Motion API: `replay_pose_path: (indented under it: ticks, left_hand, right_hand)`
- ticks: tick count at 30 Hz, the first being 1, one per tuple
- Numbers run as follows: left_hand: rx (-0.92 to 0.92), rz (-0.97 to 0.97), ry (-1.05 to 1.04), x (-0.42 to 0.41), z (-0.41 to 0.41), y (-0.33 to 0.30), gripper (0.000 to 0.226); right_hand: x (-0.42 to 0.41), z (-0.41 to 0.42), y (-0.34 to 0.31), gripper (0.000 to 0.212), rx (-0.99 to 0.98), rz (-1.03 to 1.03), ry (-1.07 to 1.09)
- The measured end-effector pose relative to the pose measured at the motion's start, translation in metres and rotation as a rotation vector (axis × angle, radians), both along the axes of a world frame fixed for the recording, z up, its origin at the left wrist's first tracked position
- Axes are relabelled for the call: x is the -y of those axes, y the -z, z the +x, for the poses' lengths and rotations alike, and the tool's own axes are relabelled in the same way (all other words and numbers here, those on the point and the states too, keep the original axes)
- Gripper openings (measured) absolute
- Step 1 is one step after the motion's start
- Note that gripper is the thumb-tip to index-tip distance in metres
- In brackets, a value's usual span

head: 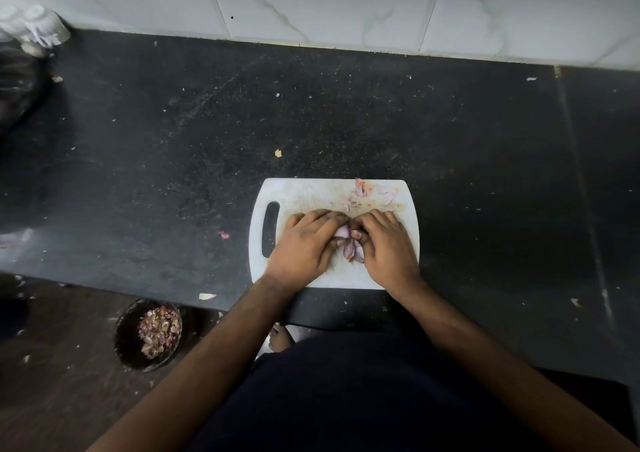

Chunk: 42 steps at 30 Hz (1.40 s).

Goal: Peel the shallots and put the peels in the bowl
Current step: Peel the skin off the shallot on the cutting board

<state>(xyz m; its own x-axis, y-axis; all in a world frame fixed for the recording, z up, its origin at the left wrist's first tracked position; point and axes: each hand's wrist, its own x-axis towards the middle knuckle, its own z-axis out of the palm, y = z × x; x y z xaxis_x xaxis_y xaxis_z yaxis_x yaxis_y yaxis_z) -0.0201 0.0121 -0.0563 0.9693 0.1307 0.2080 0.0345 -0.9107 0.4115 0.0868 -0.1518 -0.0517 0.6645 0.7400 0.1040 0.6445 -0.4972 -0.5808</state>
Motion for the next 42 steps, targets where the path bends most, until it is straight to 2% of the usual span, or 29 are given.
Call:
replay_pose_path:
  ticks: [6, 10, 12, 14, 17, 18, 21, 25, 29, 34, 38, 42]
  left_hand:
    - [-0.085, 0.033, -0.007, -0.003, 0.007, 0.001, 0.046]
    - [-0.069, 0.012, -0.064, -0.012, 0.009, -0.001, 0.045]
    - [-0.062, 0.007, -0.051, -0.015, 0.01, -0.002, 0.045]
    - [-0.062, -0.007, -0.037, -0.015, 0.01, -0.003, 0.045]
    - [-0.059, -0.01, -0.026, -0.014, 0.01, -0.004, 0.045]
    - [-0.059, -0.006, -0.017, -0.013, 0.01, -0.004, 0.044]
    - [-0.064, 0.008, 0.015, -0.012, 0.01, -0.004, 0.045]
    - [-0.082, 0.018, 0.027, -0.012, 0.009, -0.004, 0.045]
    - [-0.095, 0.024, 0.021, -0.01, 0.01, -0.005, 0.045]
    - [-0.11, 0.009, 0.006, -0.008, 0.009, -0.007, 0.043]
    - [-0.12, -0.052, 0.008, -0.008, 0.01, -0.008, 0.04]
    - [-0.126, -0.08, 0.033, -0.01, 0.01, -0.007, 0.038]
  right_hand:
    - [-0.001, 0.0, 0.001, 0.011, -0.04, 0.05, -0.021]
    - [0.009, 0.005, -0.005, 0.015, -0.184, 0.184, -0.038]
    - [0.014, 0.008, -0.008, 0.01, -0.229, 0.203, -0.02]
    - [0.015, 0.009, -0.006, 0.014, -0.236, 0.191, 0.018]
    - [0.014, 0.006, -0.005, 0.038, -0.248, 0.169, 0.071]
    - [0.014, 0.005, -0.005, 0.038, -0.25, 0.175, 0.082]
    - [0.011, 0.003, -0.01, 0.018, -0.243, 0.234, 0.106]
    - [-0.002, -0.001, -0.011, 0.017, -0.208, 0.248, 0.054]
    - [-0.006, 0.001, -0.003, 0.01, -0.174, 0.223, 0.117]
    - [-0.006, 0.003, 0.0, 0.022, -0.128, 0.134, 0.047]
    - [-0.002, 0.002, -0.002, 0.014, -0.138, 0.171, -0.035]
    - [0.0, 0.006, -0.005, 0.02, -0.284, 0.234, 0.01]
